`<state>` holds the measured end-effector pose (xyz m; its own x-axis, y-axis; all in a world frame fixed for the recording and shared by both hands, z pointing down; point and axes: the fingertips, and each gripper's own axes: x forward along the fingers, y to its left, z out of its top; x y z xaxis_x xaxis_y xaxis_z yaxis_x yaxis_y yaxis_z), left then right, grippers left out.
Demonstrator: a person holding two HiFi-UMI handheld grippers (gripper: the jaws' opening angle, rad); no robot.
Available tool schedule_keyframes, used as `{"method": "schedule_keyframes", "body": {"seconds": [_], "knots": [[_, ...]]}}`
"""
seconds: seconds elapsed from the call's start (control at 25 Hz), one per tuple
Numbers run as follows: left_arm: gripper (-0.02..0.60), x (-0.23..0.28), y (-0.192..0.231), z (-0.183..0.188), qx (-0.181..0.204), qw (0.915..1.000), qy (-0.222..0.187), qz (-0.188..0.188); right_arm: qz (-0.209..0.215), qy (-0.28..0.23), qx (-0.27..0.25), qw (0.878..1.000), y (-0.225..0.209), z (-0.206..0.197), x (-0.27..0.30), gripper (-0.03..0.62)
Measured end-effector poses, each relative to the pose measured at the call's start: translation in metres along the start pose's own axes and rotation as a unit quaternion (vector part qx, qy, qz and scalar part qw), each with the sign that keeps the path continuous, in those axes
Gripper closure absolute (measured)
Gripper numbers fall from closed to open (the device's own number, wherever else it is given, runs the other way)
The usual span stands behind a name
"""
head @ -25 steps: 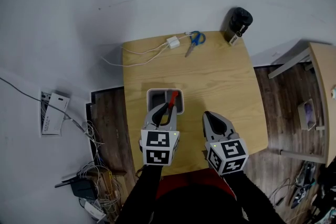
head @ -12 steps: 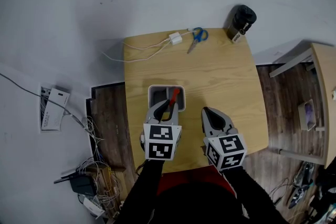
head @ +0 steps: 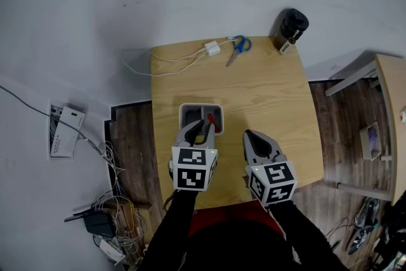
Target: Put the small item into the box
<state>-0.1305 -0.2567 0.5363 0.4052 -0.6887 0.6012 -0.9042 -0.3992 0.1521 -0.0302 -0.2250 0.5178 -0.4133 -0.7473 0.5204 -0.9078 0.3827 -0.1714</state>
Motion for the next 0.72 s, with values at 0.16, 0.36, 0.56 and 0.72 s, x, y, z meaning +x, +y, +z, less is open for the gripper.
{"method": "schedule_keyframes", "body": {"seconds": [0.16,0.36,0.56,0.72], "knots": [[0.502,-0.001,0.0,0.001,-0.009,0.9999,0.001,-0.008,0.002,-0.003,-0.001,1.0,0.002,0.002,-0.001,0.586],[0.511,-0.005,0.0,0.004,-0.015,0.9998,-0.004,-0.011,0.007,-0.011,-0.005,1.0,0.007,0.008,-0.003,0.586],[0.532,-0.014,0.0,0.012,-0.017,0.9997,-0.017,-0.012,0.013,-0.019,-0.01,1.0,0.013,0.017,-0.006,0.586],[0.544,-0.024,0.0,0.018,-0.019,0.9992,-0.032,-0.015,0.018,-0.029,-0.016,0.999,0.02,0.025,-0.011,0.586]]}}
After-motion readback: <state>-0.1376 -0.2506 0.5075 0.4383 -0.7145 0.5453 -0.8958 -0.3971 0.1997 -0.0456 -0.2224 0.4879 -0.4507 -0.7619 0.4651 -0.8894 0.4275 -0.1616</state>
